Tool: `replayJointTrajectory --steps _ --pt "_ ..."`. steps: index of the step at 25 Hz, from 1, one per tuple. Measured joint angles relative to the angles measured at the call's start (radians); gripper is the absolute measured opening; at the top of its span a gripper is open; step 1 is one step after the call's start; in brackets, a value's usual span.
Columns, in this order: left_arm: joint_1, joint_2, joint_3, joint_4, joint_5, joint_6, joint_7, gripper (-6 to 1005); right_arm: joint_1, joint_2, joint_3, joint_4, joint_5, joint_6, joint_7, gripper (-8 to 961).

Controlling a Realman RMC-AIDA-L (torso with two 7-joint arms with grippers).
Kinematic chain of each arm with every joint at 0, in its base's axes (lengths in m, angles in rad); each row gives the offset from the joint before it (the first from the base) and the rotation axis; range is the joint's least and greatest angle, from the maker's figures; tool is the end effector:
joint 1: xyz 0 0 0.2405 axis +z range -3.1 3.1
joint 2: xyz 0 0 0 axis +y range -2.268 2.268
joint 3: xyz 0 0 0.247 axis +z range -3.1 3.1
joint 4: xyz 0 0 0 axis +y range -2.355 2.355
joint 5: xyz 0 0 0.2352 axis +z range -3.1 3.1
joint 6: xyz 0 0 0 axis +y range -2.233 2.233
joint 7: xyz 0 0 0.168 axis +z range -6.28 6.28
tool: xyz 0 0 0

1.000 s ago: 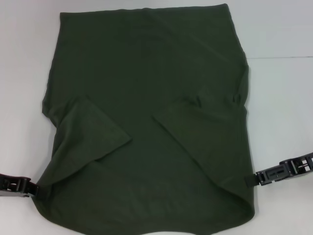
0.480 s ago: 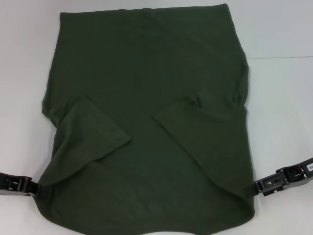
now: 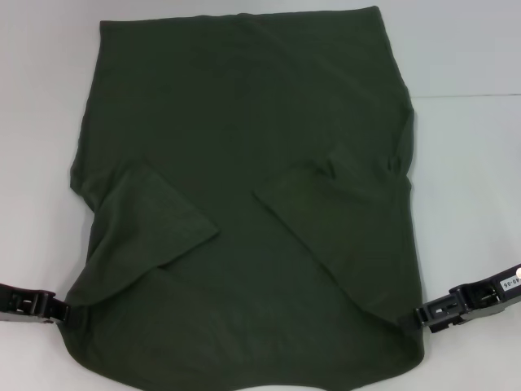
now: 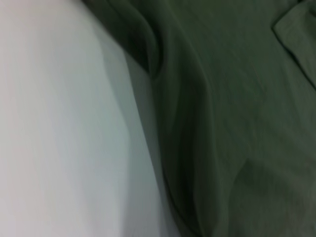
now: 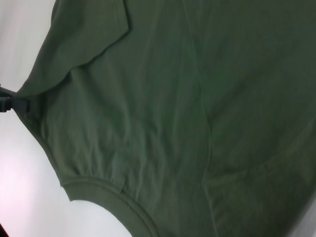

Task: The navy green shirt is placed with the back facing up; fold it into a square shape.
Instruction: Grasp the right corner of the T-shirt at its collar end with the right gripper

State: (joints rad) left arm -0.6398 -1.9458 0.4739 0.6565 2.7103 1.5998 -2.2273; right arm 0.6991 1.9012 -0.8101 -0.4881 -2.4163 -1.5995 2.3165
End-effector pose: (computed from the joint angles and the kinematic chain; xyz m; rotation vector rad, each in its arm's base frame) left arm -0.3431 0.3445 0.0356 -2.3507 -1.7880 0.0253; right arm 0.3002 0.3500 -0.0030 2.5226 -1.8615 0.0479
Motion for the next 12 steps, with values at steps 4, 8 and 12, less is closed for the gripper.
replayJointTrajectory --steps 4,8,12 --pt "-0.001 0.000 0.000 0.000 0.000 0.000 0.000 29 0.000 0.001 -0.004 0.019 -0.004 0.024 0.027 882" --pt "-0.002 0.001 0.000 0.000 0.000 0.000 0.000 30 0.001 0.000 -0.004 0.026 -0.010 0.033 0.061 881" --pt "-0.006 0.001 0.000 0.000 0.000 0.000 0.000 30 0.010 0.001 -0.004 0.035 -0.010 0.032 0.087 881"
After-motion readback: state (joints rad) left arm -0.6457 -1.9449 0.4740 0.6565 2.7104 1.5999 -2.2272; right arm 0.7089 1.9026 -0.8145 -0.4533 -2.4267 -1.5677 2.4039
